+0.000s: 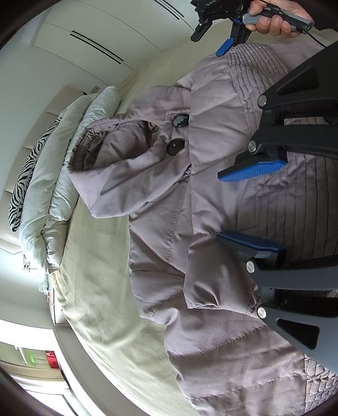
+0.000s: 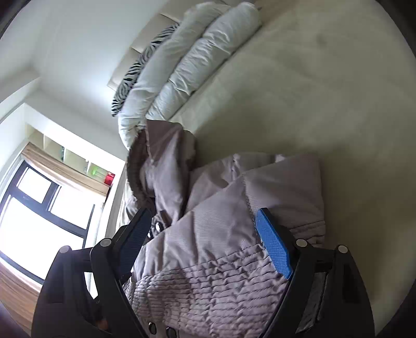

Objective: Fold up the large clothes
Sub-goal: 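Open the left gripper to release the sleeve on the coat, then grasp the coat's side edge with the left gripper and lift it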

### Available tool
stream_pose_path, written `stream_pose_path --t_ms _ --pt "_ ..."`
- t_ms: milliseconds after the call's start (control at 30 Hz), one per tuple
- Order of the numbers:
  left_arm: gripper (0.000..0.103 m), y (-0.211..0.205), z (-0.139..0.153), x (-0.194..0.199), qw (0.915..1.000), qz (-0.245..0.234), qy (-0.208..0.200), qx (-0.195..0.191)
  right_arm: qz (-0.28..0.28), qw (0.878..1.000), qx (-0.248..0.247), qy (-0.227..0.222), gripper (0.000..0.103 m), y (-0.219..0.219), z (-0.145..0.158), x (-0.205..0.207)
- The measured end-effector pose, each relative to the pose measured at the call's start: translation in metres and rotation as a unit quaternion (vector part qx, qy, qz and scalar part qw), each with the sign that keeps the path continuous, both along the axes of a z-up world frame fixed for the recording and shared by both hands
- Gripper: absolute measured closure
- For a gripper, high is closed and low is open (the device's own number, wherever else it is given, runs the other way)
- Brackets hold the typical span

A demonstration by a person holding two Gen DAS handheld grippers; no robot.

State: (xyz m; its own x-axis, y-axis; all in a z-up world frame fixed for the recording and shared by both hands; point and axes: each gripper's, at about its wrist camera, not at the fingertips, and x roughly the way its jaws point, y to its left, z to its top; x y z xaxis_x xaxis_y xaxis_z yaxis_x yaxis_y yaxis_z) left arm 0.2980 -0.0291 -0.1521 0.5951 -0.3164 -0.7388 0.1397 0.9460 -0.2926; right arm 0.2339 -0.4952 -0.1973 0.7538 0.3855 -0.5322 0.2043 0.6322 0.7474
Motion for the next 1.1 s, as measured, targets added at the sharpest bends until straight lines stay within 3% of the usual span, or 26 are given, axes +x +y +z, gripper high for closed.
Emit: stream_pose_path --t_ms 67,133,233,333,400,433,467,533,600,700,867,900,1000,1100 --pt "0.059 -0.001 -0.001 0.003 1.0000 -0.003 0.001 0.001 0.006 1.000 0.025 0.011 0.021 -0.006 -0.024 0.008" --pt "0.054 -0.002 -0.003 0.006 0.9999 -0.013 0.001 -0.003 0.008 1.000 0.002 -0.011 0.021 -0.003 -0.026 0.006" --pt "0.053 0.002 0.001 0.004 0.9997 -0.015 0.004 -0.019 0.010 0.999 -0.043 -0.016 0.021 0.006 -0.021 0.001" --pt "0.050 0.019 0.024 -0.018 0.9982 -0.004 -0.001 -0.060 -0.005 0.996 -0.083 -0.019 0.021 0.017 0.002 -0.015" --pt "0.036 0.044 0.041 -0.045 0.9952 0.005 -0.024 -0.095 0.004 0.995 -0.091 -0.039 0.021 0.028 0.020 -0.034" --pt "0.024 0.062 0.048 -0.063 0.9921 0.016 -0.037 -0.119 0.013 0.994 -0.096 -0.047 0.021 0.036 0.027 -0.046" --pt "0.015 0.083 0.053 -0.081 0.9874 0.030 -0.050 -0.147 0.026 0.993 -0.098 -0.055 0.021 0.045 0.034 -0.058" --pt "0.007 0.130 0.055 -0.119 0.9734 0.066 -0.064 -0.210 0.052 0.992 -0.088 -0.068 0.021 0.064 0.042 -0.082" --pt "0.006 0.178 0.048 -0.154 0.9532 0.113 -0.063 -0.273 0.080 0.992 -0.074 -0.071 0.021 0.085 0.043 -0.104" --pt "0.006 0.252 0.028 -0.204 0.9101 0.201 -0.061 -0.357 0.107 0.991 -0.056 -0.064 0.021 0.119 0.040 -0.132" --pt "0.006 0.349 -0.005 -0.278 0.8427 0.333 -0.082 -0.415 0.143 0.988 -0.024 -0.051 0.021 0.170 0.038 -0.164" --pt "0.006 0.365 -0.013 -0.290 0.8272 0.353 -0.081 -0.429 0.148 0.987 -0.027 -0.052 0.021 0.177 0.039 -0.171" --pt "0.006 0.405 -0.045 -0.316 0.7700 0.407 -0.071 -0.486 0.150 0.987 -0.020 -0.053 0.021 0.190 0.041 -0.183" --pt "0.007 0.424 -0.074 -0.324 0.7275 0.438 -0.047 -0.526 0.147 0.988 -0.018 -0.046 0.021 0.197 0.043 -0.191"
